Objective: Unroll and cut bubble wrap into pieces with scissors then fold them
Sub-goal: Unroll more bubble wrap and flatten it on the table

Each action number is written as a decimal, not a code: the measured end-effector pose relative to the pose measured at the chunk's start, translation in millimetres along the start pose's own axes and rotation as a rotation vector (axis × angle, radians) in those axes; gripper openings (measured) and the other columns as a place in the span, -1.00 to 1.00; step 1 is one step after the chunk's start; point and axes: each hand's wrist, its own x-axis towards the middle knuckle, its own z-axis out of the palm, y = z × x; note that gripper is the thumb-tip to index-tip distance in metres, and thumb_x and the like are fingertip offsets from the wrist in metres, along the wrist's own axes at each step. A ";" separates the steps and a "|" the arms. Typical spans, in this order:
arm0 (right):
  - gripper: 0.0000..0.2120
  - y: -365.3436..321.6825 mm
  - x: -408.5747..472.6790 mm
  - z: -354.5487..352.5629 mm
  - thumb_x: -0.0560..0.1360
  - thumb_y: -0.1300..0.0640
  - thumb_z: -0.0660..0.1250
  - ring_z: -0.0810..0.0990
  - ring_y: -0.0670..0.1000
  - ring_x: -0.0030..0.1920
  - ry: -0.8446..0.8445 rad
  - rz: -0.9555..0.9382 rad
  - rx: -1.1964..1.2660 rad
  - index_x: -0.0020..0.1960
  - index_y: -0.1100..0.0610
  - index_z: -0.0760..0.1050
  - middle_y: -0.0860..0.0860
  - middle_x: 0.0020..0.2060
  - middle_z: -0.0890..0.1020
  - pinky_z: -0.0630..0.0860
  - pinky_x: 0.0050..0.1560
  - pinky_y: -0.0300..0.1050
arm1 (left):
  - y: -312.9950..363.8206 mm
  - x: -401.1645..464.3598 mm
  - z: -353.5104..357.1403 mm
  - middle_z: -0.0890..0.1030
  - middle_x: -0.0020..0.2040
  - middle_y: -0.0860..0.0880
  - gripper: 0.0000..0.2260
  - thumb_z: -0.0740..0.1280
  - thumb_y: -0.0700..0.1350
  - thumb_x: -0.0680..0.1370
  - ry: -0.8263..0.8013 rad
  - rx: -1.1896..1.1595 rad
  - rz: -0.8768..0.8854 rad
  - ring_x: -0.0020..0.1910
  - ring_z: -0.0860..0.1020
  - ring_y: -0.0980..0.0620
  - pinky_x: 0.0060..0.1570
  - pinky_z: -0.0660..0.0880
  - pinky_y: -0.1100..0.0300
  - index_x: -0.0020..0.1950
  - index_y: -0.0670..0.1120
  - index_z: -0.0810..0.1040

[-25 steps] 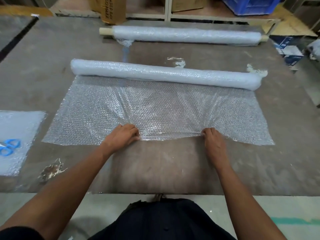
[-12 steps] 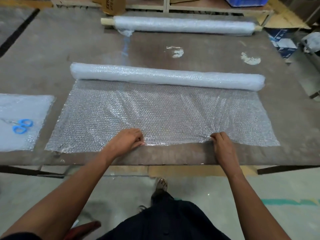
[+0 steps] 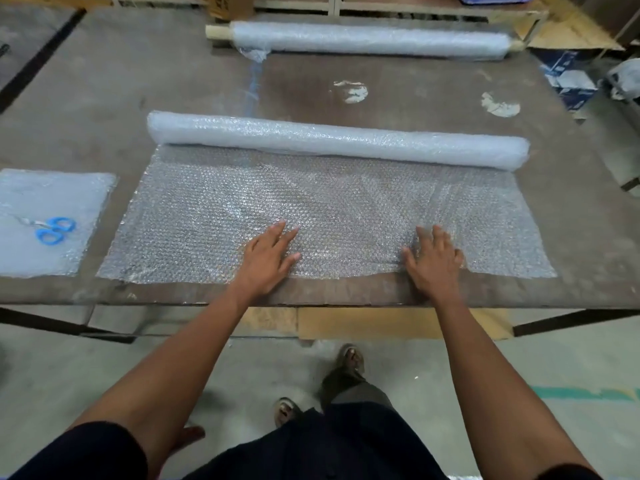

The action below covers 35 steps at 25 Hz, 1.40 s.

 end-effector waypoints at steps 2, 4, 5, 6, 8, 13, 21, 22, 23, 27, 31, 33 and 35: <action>-0.30 6.3 -0.6 7.2 0.69 -0.38 -0.06 -0.11 0.21 0.72 -0.087 0.006 -0.026 0.73 -0.11 -0.04 0.07 0.74 -0.13 -0.08 0.62 0.43 | 0.6 1.5 9.0 -0.08 0.75 0.02 -0.37 -0.06 0.36 0.71 -0.067 0.077 -0.028 0.72 -0.04 -0.03 0.62 -0.01 -0.25 0.74 0.17 -0.06; -0.27 8.3 -0.5 7.1 0.68 -0.41 -0.13 -0.20 0.17 0.72 -0.123 0.017 -0.048 0.74 -0.13 -0.17 0.04 0.72 -0.24 -0.13 0.63 0.42 | -5.3 1.2 10.6 -0.05 0.75 0.02 -0.35 -0.09 0.39 0.69 -0.048 0.127 -0.019 0.72 0.01 -0.03 0.59 0.02 -0.28 0.74 0.17 -0.05; -0.26 8.4 -0.5 5.6 0.67 -0.42 -0.13 -0.21 0.15 0.72 -0.132 0.021 -0.050 0.74 -0.14 -0.19 0.04 0.72 -0.26 -0.14 0.62 0.41 | -8.0 1.5 8.0 0.00 0.74 0.02 -0.35 -0.08 0.41 0.69 -0.033 0.118 -0.008 0.70 0.06 -0.03 0.58 0.04 -0.29 0.73 0.18 -0.02; -0.25 9.5 1.2 3.8 0.67 -0.43 -0.13 -0.21 0.14 0.72 -0.123 0.015 -0.052 0.74 -0.14 -0.21 0.03 0.72 -0.27 -0.15 0.62 0.40 | -8.3 4.3 4.5 0.03 0.74 0.01 -0.35 -0.07 0.42 0.68 -0.011 0.104 0.009 0.69 0.10 -0.02 0.57 0.05 -0.28 0.73 0.18 -0.01; -0.23 13.1 14.6 1.4 0.66 -0.47 -0.13 -0.27 0.10 0.71 -0.087 -0.046 -0.062 0.73 -0.15 -0.26 0.00 0.70 -0.33 -0.25 0.62 0.34 | -0.3 20.9 -1.9 0.03 0.74 0.02 -0.33 -0.06 0.42 0.68 0.044 0.091 0.034 0.69 0.11 -0.01 0.59 0.04 -0.23 0.73 0.17 -0.02; -0.15 5.3 86.3 -5.4 0.59 -0.56 -0.18 -0.30 0.07 0.71 -0.102 -0.186 -0.038 0.71 -0.17 -0.34 -0.03 0.69 -0.35 -0.25 0.66 0.28 | 61.6 102.4 2.9 -0.02 0.75 0.04 -0.31 -0.06 0.42 0.69 0.072 -0.033 0.034 0.71 0.02 0.02 0.63 0.06 -0.16 0.74 0.13 -0.04; -0.17 22.3 146.0 -6.3 0.64 -0.51 -0.13 -0.35 0.08 0.70 -0.097 -0.324 -0.059 0.73 -0.11 -0.30 -0.01 0.70 -0.34 -0.16 0.66 0.37 | 131.8 187.5 25.6 0.30 0.61 0.02 -0.48 0.00 0.30 0.74 0.133 0.020 -0.015 0.58 0.29 0.03 0.54 0.18 -0.14 0.64 0.10 0.25; -0.17 22.6 146.3 -6.1 0.64 -0.51 -0.12 -0.32 0.09 0.70 -0.095 -0.319 -0.055 0.73 -0.11 -0.26 0.00 0.71 -0.30 -0.17 0.66 0.38 | 138.8 199.4 22.2 0.34 0.57 0.01 -0.52 0.04 0.27 0.75 0.162 0.003 -0.033 0.55 0.33 0.03 0.52 0.20 -0.13 0.61 0.09 0.29; -0.17 19.6 150.3 -8.4 0.64 -0.51 -0.12 -0.26 0.10 0.71 -0.102 -0.309 -0.047 0.74 -0.10 -0.20 0.02 0.73 -0.24 -0.19 0.65 0.38 | 145.1 214.1 17.8 0.37 0.54 0.01 -0.55 0.08 0.23 0.75 0.187 -0.005 -0.039 0.52 0.36 0.04 0.51 0.22 -0.12 0.59 0.10 0.31; -0.34 -13.1 192.6 -20.3 0.71 -0.36 -0.05 0.23 0.10 0.64 0.033 -0.340 0.009 0.67 0.01 0.18 0.06 0.65 0.26 0.13 0.61 0.37 | 164.8 270.4 2.2 0.49 0.42 0.05 -0.65 0.19 0.11 0.74 0.239 -0.003 0.024 0.40 0.45 0.08 0.44 0.30 -0.01 0.52 0.09 0.42; -0.62 -41.6 243.2 -17.8 0.73 -0.05 0.17 0.51 0.04 0.36 0.092 -0.381 0.027 0.48 0.08 0.41 0.01 0.33 0.55 0.34 0.49 0.08 | 169.7 318.1 -2.0 0.59 0.27 0.09 -0.75 0.24 0.02 0.74 0.226 0.046 0.096 0.23 0.54 0.11 0.31 0.42 0.10 0.41 0.09 0.52; -0.63 -41.3 248.5 -11.3 0.73 -0.03 0.17 0.50 0.03 0.35 0.107 -0.373 0.026 0.49 0.07 0.40 0.00 0.34 0.53 0.37 0.48 0.05 | 167.5 333.8 -2.8 0.59 0.25 0.07 -0.76 0.27 0.00 0.73 0.216 0.057 0.100 0.20 0.55 0.08 0.26 0.43 0.11 0.40 0.07 0.53; -0.56 -34.9 244.3 -4.7 0.75 -0.07 0.10 0.44 0.08 0.45 0.118 -0.376 0.014 0.56 0.07 0.33 0.06 0.47 0.46 0.34 0.54 0.13 | 165.8 342.4 -1.4 0.58 0.27 0.02 -0.73 0.30 0.00 0.71 0.228 0.078 0.117 0.22 0.54 0.04 0.27 0.43 0.07 0.41 0.05 0.50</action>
